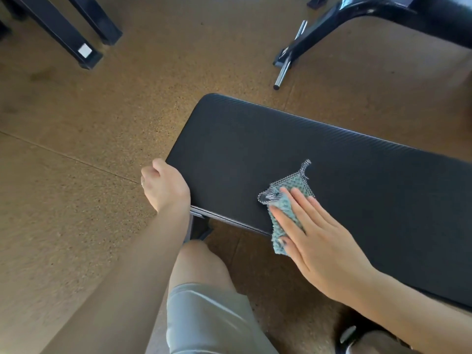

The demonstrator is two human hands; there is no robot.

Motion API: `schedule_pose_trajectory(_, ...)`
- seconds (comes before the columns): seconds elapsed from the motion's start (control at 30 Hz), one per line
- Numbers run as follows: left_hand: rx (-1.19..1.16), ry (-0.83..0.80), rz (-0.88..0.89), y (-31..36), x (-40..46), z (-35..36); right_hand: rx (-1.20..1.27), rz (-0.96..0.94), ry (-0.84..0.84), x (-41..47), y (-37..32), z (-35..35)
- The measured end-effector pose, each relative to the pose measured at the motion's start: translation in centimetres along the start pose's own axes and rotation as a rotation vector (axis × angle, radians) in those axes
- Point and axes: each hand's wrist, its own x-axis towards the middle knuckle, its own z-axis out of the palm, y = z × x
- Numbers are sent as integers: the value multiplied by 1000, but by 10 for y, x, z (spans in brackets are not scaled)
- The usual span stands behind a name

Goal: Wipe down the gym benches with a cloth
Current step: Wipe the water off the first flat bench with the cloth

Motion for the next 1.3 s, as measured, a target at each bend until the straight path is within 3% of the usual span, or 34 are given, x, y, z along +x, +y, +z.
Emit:
schedule_pose_trajectory(0.17, 0, -157, -48, 0, 7, -10, -45, -252, 76, 77, -41, -3)
schedule_pose_trajectory(0.4, -186, -518, -219, 10, 32, -44, -61, -358, 149, 168, -102, -6)
schedule_pose_trajectory(0.6, -288, -389, -223, -10, 46, -73, -118, -361, 103, 214, -149, -4)
schedule_pose_trajectory(0.67, -261, -398, -217, -13, 39, -73, -116, -396, 166, 201, -146, -3)
schedule_pose_trajectory(0.73, -217, -415, -184, -12, 30, -68, -133, -435, 216, 178, -133, 0)
schedule_pose_trajectory(1.0, 13, -448, -59, 0, 15, -38, -132, -393, 118, 66, -42, 0)
schedule_pose_trajectory(1.2, -20, -422, -126, -13, 28, -25, -22, -434, 96, 104, -54, 4)
schedule_pose_trajectory(1.3, 11, -375, -107, -15, 26, -25, 123, -349, 116, 134, -57, -5)
